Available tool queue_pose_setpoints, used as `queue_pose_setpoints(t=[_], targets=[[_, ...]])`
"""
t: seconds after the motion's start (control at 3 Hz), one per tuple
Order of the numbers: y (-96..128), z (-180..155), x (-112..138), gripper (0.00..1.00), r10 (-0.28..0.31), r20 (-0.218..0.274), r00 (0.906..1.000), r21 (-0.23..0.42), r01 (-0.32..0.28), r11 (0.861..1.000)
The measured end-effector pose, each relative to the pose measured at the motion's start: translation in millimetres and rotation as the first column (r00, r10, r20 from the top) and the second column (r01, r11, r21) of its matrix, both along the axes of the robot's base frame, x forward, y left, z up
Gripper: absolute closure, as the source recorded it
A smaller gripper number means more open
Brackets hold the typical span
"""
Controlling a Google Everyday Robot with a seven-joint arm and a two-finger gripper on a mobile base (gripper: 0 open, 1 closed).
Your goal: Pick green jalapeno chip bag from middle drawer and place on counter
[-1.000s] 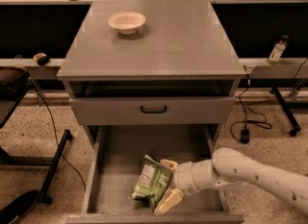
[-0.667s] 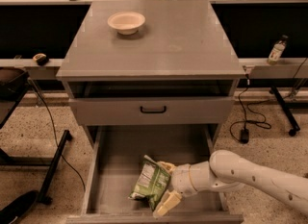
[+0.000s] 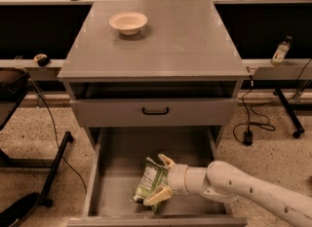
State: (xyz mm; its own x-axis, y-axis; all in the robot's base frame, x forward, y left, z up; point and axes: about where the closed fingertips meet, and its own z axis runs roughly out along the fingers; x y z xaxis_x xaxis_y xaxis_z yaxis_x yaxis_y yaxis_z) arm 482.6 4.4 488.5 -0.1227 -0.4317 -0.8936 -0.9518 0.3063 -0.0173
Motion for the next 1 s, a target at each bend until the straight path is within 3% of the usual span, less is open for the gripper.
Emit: queue_pose_setpoints(t=[0.33,0.67,1.0], targets=[[14.9,-19.9,16.9,0.0,-0.06,0.056,0.9966,-0.051,0.063,0.997],[25.2,-39.6,38.4,0.0,-0.107,0.068,0.9919,-0.139,0.115,0.984],[32.3,-59.0,52.8,0.0,-0.111,0.042,0.9929,-0.198,0.118,0.973]])
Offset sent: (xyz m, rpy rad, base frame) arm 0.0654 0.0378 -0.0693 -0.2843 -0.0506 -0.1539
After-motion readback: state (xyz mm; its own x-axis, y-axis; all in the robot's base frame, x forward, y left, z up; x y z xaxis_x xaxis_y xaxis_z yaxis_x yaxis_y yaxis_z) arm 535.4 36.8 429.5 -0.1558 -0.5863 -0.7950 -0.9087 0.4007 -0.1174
